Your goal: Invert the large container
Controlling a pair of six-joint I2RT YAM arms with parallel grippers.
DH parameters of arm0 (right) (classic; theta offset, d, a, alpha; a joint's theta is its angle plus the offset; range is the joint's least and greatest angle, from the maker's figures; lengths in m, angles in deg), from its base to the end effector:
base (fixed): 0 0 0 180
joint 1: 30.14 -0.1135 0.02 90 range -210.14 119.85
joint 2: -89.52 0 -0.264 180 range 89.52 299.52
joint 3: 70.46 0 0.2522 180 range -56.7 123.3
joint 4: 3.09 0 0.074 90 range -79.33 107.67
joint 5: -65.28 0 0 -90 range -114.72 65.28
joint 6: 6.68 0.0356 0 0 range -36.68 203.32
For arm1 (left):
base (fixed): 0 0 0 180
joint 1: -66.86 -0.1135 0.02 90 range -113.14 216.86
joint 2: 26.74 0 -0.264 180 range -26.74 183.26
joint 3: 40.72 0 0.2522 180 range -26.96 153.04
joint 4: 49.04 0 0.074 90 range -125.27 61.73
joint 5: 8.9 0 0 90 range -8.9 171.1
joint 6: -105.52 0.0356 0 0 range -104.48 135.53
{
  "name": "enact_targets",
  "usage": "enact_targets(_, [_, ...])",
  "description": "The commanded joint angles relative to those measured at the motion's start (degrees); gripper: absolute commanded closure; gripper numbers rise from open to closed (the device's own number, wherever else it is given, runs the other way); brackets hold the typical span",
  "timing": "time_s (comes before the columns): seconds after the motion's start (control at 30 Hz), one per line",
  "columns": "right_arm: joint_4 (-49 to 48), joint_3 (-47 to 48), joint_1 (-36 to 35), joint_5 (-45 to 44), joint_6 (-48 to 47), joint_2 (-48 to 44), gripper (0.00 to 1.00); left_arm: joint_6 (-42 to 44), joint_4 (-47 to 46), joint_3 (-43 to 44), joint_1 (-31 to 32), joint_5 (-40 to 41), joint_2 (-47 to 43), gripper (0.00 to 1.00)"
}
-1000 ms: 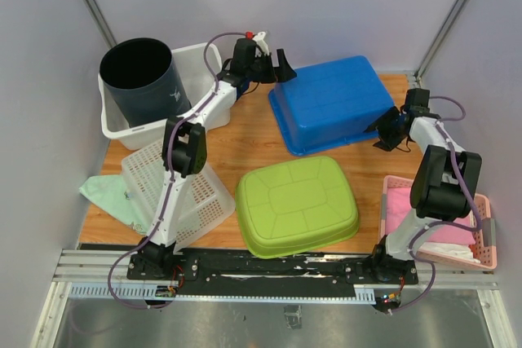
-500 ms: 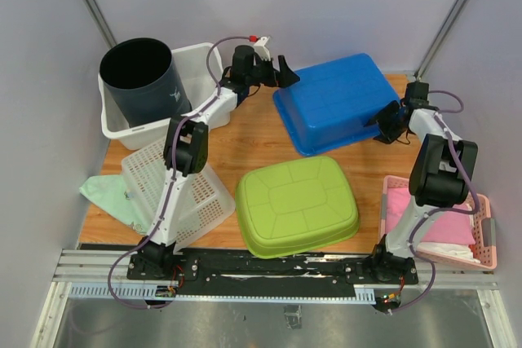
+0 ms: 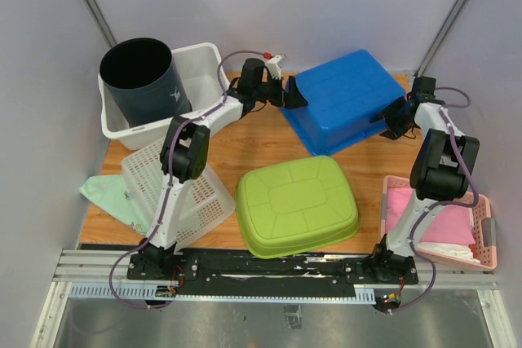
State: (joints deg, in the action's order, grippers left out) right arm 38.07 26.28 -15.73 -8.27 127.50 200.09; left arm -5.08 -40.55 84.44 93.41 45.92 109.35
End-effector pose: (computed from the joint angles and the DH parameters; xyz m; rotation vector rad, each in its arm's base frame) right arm 0.4090 -0.0947 0.2118 1.1537 2.2954 0.5664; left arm 0.4873 -0.2664 0.2145 0.5417 1.9373 -1.1259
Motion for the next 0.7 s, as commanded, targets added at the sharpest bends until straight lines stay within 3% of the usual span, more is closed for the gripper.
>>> enact_targets(0.0, [-4.5,-1.9,0.8,1.8,1.2,-3.7,0.45,2.0,3.2,-2.4,5.5,-7.0,-4.7,0.01])
enact_targets(0.37, [-8.0,-13.7,0.0,2.3,-2.2,-18.8,0.32,7.6,11.8,-5.1,6.6,-5.7,-14.2,0.01])
enact_targets(0.5, [-8.5,-15.0,-5.0,0.0,-2.0,-22.9,0.32,7.2,12.2,-7.8,6.4,-3.8,-18.2,0.01])
enact_targets(0.67, [-2.2,-10.1,-14.2,-9.6,1.1,-21.5,0.33,4.9,13.1,-10.8,6.2,3.8,-21.8,0.01])
